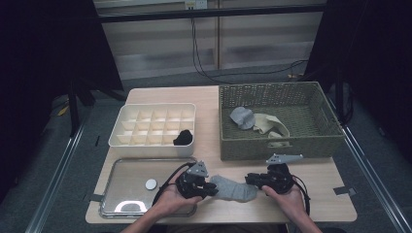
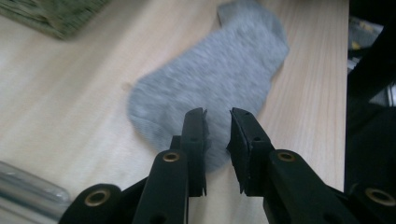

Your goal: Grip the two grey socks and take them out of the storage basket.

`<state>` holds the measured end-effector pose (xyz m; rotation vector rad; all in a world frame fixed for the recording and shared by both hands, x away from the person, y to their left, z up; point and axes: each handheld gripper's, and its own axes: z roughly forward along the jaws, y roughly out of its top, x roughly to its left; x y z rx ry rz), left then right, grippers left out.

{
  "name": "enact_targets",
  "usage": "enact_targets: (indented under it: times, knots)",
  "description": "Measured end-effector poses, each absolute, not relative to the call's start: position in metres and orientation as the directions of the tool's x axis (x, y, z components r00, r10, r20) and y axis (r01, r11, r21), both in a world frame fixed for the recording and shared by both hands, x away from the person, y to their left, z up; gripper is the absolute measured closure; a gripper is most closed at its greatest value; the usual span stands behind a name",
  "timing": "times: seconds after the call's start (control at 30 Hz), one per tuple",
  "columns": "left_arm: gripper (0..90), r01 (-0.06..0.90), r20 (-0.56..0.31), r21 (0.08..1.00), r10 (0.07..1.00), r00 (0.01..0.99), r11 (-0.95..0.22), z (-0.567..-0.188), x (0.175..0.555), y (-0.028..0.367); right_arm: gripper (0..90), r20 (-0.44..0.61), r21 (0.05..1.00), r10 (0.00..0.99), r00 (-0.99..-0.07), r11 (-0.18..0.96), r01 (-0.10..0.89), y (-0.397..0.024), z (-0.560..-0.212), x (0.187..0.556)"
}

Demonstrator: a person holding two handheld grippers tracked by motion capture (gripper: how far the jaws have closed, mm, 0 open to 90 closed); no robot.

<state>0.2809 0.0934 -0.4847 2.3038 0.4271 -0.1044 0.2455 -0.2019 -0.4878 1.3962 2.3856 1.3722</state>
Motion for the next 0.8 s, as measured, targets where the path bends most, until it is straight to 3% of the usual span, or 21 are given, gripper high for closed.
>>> enact_targets:
  times: [0.23,0.37,0.6,0.8]
  knots:
    - [76.7,0.352,-0.204,0.672,0.293,0.934,-0.652,-0.493,0.285,0.097,65.2,0.323,0.682,0.744,-0.585,0.246,0.689,-0.199,-0.497,0.247]
    - [76.9,0.353,-0.203,0.669,0.296,0.933,-0.654,-0.492,0.283,0.098,64.3,0.287,0.671,0.764,-0.578,0.271,0.691,-0.199,-0.499,0.244]
    - [77.1,0.355,-0.213,0.675,0.29,0.933,-0.647,-0.494,0.28,0.099,86.1,0.261,0.661,0.766,-0.588,0.302,0.687,-0.193,-0.5,0.24]
    - [78.6,0.342,-0.198,0.656,0.284,0.938,-0.673,-0.492,0.281,0.1,88.4,0.262,0.706,0.776,-0.574,0.252,0.662,-0.201,-0.491,0.24]
